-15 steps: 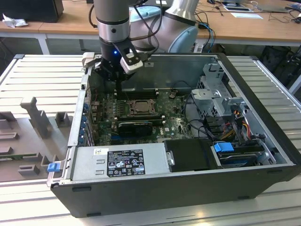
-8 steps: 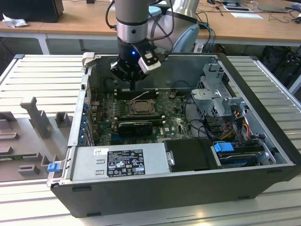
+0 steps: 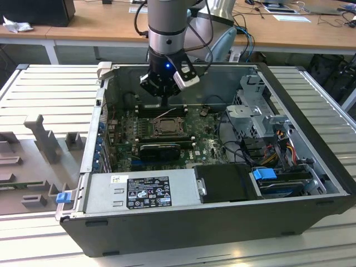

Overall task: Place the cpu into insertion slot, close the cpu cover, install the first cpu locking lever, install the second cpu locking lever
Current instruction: 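Install the first cpu locking lever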

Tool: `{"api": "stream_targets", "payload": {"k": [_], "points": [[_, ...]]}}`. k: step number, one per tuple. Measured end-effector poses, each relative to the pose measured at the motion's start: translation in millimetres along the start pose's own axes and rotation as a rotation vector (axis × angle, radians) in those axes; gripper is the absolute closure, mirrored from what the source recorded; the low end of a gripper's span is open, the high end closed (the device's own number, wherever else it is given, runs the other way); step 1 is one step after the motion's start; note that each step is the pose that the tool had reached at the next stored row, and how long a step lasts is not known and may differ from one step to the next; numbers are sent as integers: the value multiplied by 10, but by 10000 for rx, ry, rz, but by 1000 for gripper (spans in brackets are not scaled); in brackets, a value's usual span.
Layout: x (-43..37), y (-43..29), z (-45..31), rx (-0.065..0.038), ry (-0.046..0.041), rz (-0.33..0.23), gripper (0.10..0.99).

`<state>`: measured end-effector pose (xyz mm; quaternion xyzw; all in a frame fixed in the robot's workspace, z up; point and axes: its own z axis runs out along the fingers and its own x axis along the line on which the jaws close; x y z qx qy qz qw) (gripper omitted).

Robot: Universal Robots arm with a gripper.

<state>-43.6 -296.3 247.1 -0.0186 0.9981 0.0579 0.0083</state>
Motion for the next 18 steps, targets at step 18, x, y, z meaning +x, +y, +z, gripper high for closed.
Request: {"api": "stream_targets", "payload": {"k": [18], "points": [[-192, 19, 276, -3, 18, -164, 980]]}}
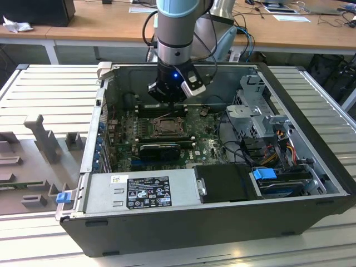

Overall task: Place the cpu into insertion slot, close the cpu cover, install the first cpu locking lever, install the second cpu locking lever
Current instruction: 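Install the first cpu locking lever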

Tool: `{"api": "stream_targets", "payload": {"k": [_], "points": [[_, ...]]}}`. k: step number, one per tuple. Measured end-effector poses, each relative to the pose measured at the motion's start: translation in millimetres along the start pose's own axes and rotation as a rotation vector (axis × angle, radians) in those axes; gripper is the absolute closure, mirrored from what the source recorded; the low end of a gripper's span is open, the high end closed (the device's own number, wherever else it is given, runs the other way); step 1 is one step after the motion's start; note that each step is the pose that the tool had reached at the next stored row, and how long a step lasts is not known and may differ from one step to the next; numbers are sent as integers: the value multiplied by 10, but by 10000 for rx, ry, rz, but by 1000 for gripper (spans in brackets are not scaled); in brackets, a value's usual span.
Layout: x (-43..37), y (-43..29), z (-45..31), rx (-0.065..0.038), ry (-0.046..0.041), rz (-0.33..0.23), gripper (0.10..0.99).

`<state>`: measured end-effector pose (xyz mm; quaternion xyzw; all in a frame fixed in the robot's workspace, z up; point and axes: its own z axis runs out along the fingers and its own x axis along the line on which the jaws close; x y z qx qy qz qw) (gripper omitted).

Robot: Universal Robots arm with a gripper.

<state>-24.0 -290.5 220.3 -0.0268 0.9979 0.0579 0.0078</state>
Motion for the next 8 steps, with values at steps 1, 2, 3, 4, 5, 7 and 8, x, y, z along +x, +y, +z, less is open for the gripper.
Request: {"api": "stream_targets", "payload": {"k": [1, 2, 3, 4, 5, 7, 8], "points": [[-14, 1, 9, 0, 5, -35, 980], [-19, 2, 14, -1, 6, -48, 980], [-23, 2, 19, -3, 6, -57, 980], [-27, 2, 29, -2, 8, -65, 980], [-33, 5, 39, -1, 9, -71, 980], [-43, 8, 60, -2, 10, -82, 980], [-45, 9, 66, -2, 10, -85, 980]]}}
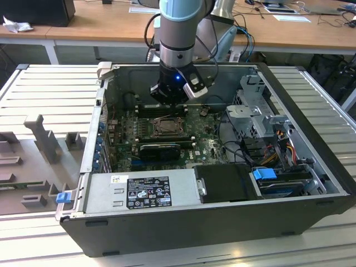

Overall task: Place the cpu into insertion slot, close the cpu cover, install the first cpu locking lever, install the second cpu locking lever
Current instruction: 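Install the first cpu locking lever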

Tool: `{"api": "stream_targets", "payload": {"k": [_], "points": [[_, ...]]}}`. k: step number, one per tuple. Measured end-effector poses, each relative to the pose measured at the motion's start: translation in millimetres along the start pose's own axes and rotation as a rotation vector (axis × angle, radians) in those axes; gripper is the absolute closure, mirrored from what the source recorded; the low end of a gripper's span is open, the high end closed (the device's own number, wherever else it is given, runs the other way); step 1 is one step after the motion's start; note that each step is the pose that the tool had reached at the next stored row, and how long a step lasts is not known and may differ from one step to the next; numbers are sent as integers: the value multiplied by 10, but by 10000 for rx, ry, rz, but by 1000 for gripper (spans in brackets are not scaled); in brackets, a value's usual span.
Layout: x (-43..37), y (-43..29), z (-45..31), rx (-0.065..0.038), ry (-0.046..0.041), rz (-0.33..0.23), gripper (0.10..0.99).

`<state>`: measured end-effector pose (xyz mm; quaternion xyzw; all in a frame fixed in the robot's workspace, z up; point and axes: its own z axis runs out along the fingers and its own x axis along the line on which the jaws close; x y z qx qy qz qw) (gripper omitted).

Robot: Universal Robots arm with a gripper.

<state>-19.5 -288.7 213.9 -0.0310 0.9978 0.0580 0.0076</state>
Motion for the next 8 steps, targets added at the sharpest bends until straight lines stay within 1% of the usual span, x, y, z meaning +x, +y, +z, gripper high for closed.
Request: {"api": "stream_targets", "payload": {"k": [4, 8], "points": [[-8, -5, 42, 0, 2, -17, 980], [-19, -8, 62, 0, 3, -19, 980]]}}
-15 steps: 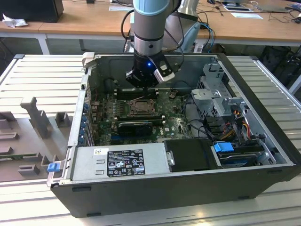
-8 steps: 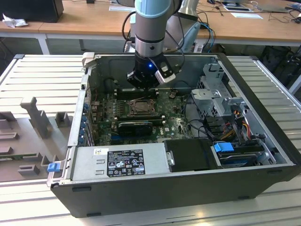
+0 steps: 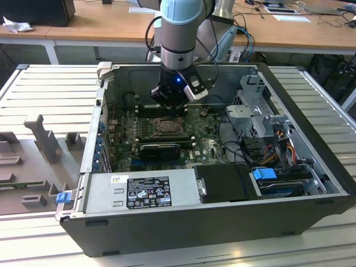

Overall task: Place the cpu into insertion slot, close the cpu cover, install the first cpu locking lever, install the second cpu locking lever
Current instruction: 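Install the first cpu locking lever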

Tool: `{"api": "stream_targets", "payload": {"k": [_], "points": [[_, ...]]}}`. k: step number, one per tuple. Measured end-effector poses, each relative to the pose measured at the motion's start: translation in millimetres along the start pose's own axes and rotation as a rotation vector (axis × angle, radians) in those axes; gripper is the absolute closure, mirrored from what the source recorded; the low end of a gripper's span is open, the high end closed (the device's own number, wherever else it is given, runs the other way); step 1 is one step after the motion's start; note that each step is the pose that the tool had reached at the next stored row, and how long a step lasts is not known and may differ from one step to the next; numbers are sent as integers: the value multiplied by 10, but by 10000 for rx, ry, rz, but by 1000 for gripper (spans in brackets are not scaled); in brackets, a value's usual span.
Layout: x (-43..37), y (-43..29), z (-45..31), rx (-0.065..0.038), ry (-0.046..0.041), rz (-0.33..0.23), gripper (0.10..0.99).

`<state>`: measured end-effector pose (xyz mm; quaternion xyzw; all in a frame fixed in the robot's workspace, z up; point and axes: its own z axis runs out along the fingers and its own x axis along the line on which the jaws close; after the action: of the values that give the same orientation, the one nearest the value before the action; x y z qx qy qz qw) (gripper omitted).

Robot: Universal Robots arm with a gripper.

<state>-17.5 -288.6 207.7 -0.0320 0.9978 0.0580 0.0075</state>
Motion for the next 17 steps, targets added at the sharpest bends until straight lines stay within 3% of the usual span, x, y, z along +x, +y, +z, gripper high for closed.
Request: {"api": "stream_targets", "payload": {"k": [17], "points": [[0, -14, 42, 1, -1, 0, 980]]}}
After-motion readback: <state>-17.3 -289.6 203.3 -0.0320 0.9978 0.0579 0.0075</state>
